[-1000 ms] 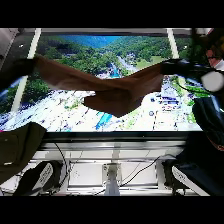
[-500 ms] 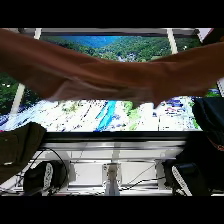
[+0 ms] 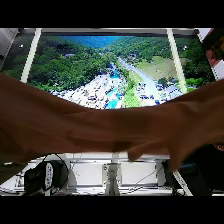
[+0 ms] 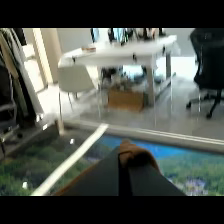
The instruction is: Fold the clothes and pants, and hang the long-sleeved shirts on hangers.
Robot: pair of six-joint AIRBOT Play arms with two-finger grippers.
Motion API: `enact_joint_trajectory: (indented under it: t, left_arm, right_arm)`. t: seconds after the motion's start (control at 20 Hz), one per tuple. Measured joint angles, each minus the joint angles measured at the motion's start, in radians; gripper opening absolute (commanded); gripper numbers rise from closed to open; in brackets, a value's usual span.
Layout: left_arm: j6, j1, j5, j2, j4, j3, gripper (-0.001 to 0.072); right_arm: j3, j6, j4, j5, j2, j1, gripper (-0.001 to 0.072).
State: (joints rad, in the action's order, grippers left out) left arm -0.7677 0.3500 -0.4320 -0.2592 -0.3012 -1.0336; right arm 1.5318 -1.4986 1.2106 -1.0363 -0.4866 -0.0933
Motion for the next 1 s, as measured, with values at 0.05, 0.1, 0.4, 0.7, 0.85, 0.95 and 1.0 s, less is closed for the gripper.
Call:
enact_joint_trajectory:
  t: [0.05,0.1,0.4,0.7,0.85,0.95,1.0]
  left_arm:
    - [-0.011,0.000,-0.003,-0.031,0.000,0.000,0.0025]
    - [-0.016,0.000,-0.016,-0.066,-0.001,0.000,0.0025]
    - [-0.060,-0.009,-0.199,-0.410,-0.008,0.000,0.0026]
    - [-0.016,-0.063,-0.195,-0.826,-0.006,0.001,0.0027]
    - [-0.006,-0.086,-0.132,-0.989,0.024,0.001,0.0027]
    - [-0.002,-0.093,-0.105,-1.064,0.064,0.001,0.0027]
    - [-0.002,-0.093,-0.090,-1.091,0.079,0.001,0.0026]
  right_arm:
    - [-0.003,-0.002,0.000,-0.011,-0.042,0.000,0.0018]
    - [-0.010,-0.003,0.005,-0.024,-0.088,0.000,0.0018]
    - [-0.034,-0.006,0.023,-0.037,-0.451,0.000,0.0018]
    - [-0.039,-0.009,0.026,0.127,-0.810,0.000,0.0018]
    - [-0.039,-0.011,0.024,0.242,-0.930,0.000,0.0018]
    - [-0.039,-0.012,0.023,0.306,-0.987,0.000,0.0017]
    - [-0.039,-0.012,0.025,0.323,-1.010,0.000,0.0017]
